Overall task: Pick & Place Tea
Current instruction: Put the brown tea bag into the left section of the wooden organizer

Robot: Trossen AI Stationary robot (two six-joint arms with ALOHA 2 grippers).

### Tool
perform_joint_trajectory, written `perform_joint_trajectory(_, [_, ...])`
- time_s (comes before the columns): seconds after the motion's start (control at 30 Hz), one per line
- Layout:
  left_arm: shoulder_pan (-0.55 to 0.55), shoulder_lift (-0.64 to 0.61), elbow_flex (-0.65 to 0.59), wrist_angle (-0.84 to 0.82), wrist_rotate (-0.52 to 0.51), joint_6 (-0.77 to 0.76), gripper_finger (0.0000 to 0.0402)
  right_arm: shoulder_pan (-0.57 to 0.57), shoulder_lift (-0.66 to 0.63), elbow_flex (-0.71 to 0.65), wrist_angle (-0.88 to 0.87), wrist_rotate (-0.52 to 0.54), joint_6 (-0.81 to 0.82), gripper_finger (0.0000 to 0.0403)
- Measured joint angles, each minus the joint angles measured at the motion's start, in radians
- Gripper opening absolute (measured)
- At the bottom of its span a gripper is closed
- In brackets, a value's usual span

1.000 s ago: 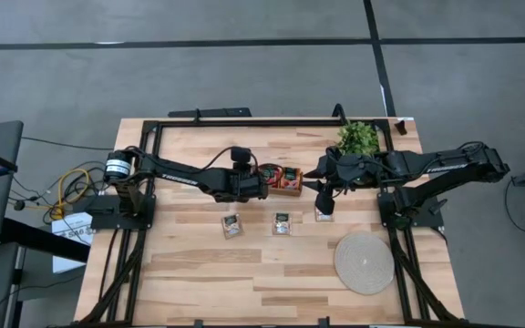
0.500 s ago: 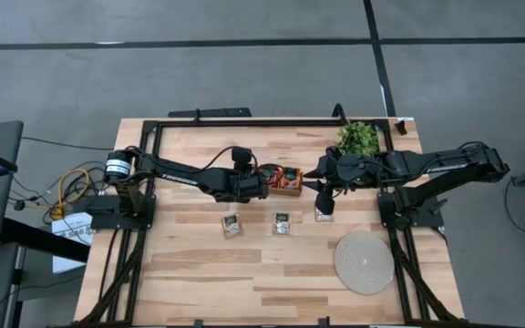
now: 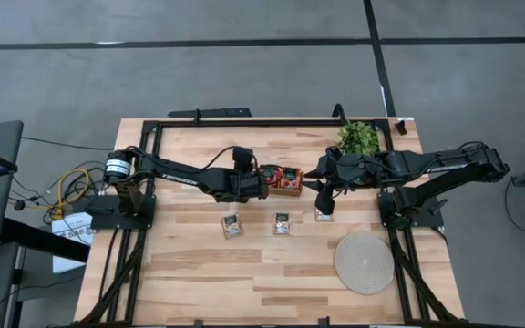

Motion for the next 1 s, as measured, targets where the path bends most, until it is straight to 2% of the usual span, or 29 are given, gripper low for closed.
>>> perform_joint_trajectory(0.1, [0.001, 0.000, 0.000, -0.009, -0.028, 0.002, 0.0046, 0.000, 0.000, 0.000, 0.000, 0.000, 0.000, 0.0097])
perform_joint_trajectory(0.3, [0.000, -0.009, 0.000, -0.031, -0.162, 0.063, 0.0046, 0.000, 0.000, 0.000, 0.000, 0.000, 0.000, 0.0097])
perform_joint_trajectory(0.4, [-0.008, -0.032, 0.000, -0.098, -0.175, 0.047, 0.0046, 0.000, 0.000, 0.000, 0.000, 0.000, 0.000, 0.0097])
perform_joint_trajectory(0.5, [-0.025, -0.071, 0.000, -0.201, -0.153, -0.040, 0.0046, 0.000, 0.000, 0.000, -0.002, 0.000, 0.000, 0.0097])
perform_joint_trajectory(0.6, [-0.044, -0.131, 0.000, -0.318, 0.005, -0.187, 0.0046, 0.000, 0.000, 0.000, -0.003, 0.000, 0.000, 0.0097])
perform_joint_trajectory(0.7, [-0.057, -0.198, 0.000, -0.398, 0.332, -0.367, 0.0045, 0.000, 0.000, 0.000, -0.003, 0.000, 0.000, 0.0097])
perform_joint_trajectory(0.8, [-0.057, -0.253, 0.000, -0.399, 0.696, -0.502, 0.0044, 0.000, 0.000, 0.000, -0.003, 0.000, 0.000, 0.0097])
perform_joint_trajectory(0.83, [-0.057, -0.263, 0.000, -0.386, 0.782, -0.530, 0.0044, 0.000, 0.000, 0.000, -0.003, 0.000, 0.000, 0.0097])
perform_joint_trajectory(0.9, [-0.065, -0.269, 0.000, -0.344, 0.900, -0.570, 0.0044, 0.000, 0.000, 0.000, -0.003, 0.000, 0.000, 0.0097])
perform_joint_trajectory(1.0, [-0.079, -0.254, 0.000, -0.336, 0.918, -0.603, 0.0045, 0.000, 0.000, 0.000, -0.003, 0.000, -0.001, 0.0097])
